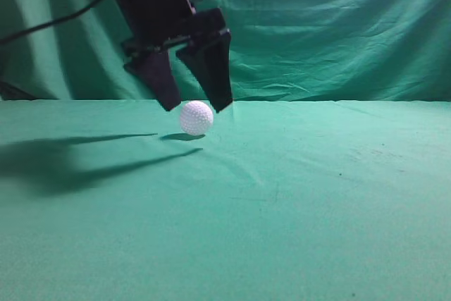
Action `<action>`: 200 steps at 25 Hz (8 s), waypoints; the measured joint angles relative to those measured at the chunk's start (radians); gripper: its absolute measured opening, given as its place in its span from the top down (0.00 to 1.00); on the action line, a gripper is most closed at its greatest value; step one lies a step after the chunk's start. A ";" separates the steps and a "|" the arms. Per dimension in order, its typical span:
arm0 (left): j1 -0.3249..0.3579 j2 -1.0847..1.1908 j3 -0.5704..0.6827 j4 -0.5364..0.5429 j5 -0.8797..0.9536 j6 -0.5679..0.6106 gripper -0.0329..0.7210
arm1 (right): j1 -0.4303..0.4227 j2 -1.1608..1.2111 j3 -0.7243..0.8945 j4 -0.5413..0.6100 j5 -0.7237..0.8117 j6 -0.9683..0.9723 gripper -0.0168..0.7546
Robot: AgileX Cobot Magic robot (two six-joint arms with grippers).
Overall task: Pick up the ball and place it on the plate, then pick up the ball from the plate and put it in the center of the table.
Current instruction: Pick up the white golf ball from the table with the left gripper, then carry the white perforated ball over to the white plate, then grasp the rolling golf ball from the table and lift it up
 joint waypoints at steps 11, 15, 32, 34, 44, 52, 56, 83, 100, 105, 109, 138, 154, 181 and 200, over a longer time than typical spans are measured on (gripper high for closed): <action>-0.002 0.075 -0.001 0.023 -0.073 0.000 0.17 | 0.000 0.000 0.000 0.000 0.000 0.000 0.98; -0.002 0.079 -0.010 0.023 -0.081 0.001 0.44 | 0.000 0.000 0.000 0.000 0.000 0.000 0.98; -0.002 -0.135 -0.010 0.081 0.034 -0.016 0.55 | 0.000 0.000 0.000 0.000 0.000 0.000 0.98; -0.002 -0.171 -0.010 0.119 0.057 -0.083 0.55 | 0.000 0.000 0.000 0.000 0.000 0.000 0.98; -0.002 -0.412 0.034 0.427 0.154 -0.383 0.55 | 0.000 0.000 0.000 0.000 0.000 0.000 0.98; -0.002 -0.646 0.249 0.655 0.158 -0.558 0.55 | 0.000 0.000 0.000 0.000 0.000 0.000 0.98; 0.014 -0.724 0.349 0.756 0.158 -0.657 0.55 | 0.000 0.000 0.000 0.000 0.000 0.000 0.98; 0.544 -0.520 0.391 0.465 0.119 -0.388 0.55 | 0.000 0.262 -0.280 0.172 -0.068 0.049 0.98; 0.544 -0.373 0.391 0.523 -0.060 -0.382 0.55 | 0.014 0.945 -0.666 0.163 0.349 -0.166 0.98; 0.544 -0.336 0.391 0.569 -0.066 -0.382 0.55 | 0.112 1.075 -0.696 0.130 0.295 -0.159 0.98; 0.544 -0.303 0.391 0.581 -0.079 -0.384 0.55 | 0.151 1.118 -0.697 0.130 0.223 -0.109 0.98; 0.410 -0.342 0.239 0.441 0.028 -0.382 0.49 | 0.160 1.124 -0.700 0.139 0.194 -0.139 0.98; 0.377 -0.625 0.117 0.199 0.199 -0.293 0.83 | 0.160 1.124 -0.702 0.135 0.211 -0.181 0.84; 0.377 -1.446 0.843 -0.189 -0.046 0.066 0.96 | 0.380 1.520 -0.935 0.302 0.282 -0.197 0.28; 0.377 -1.539 0.875 -0.189 -0.060 0.069 0.96 | 0.385 1.832 -1.153 0.274 0.346 -0.251 0.28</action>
